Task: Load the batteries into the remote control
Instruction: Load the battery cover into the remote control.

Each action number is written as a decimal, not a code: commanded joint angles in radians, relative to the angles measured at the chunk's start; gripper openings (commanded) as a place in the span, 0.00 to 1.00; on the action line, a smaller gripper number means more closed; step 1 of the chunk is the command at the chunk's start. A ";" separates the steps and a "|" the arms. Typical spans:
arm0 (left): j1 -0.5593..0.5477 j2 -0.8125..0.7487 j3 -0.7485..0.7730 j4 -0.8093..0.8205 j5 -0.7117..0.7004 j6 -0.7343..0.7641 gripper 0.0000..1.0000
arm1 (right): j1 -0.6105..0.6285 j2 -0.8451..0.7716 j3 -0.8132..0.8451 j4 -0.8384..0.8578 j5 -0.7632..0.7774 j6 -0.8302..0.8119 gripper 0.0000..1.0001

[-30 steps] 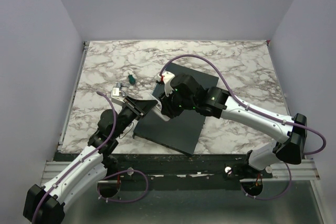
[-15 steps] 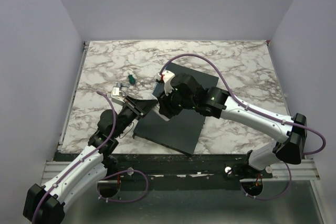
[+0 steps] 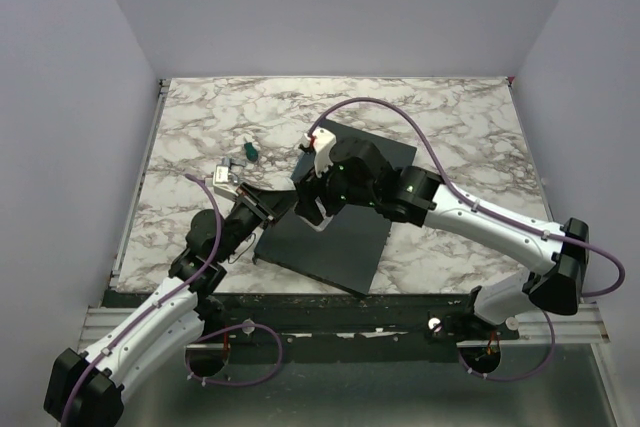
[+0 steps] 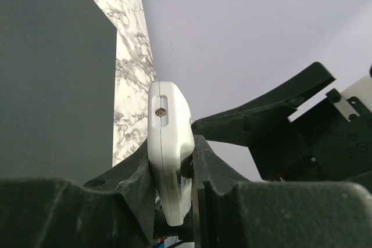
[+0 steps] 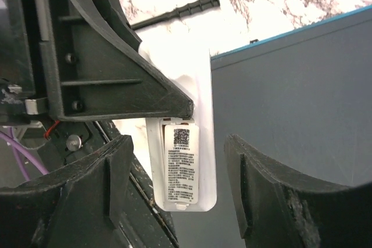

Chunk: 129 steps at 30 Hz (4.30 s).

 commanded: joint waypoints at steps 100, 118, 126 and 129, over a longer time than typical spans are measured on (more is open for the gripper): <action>0.008 0.002 -0.019 0.189 0.108 -0.128 0.02 | 0.005 -0.219 -0.316 0.264 0.022 0.006 0.47; 0.012 -0.032 -0.050 0.255 0.117 -0.106 0.02 | 0.005 -0.358 -0.389 0.341 0.078 0.055 0.83; 0.014 -0.024 -0.076 0.324 0.133 -0.091 0.02 | 0.005 -0.499 -0.449 0.456 0.079 0.166 1.00; 0.014 -0.003 -0.071 0.379 0.153 -0.082 0.02 | 0.005 -0.510 -0.495 0.449 0.045 0.237 1.00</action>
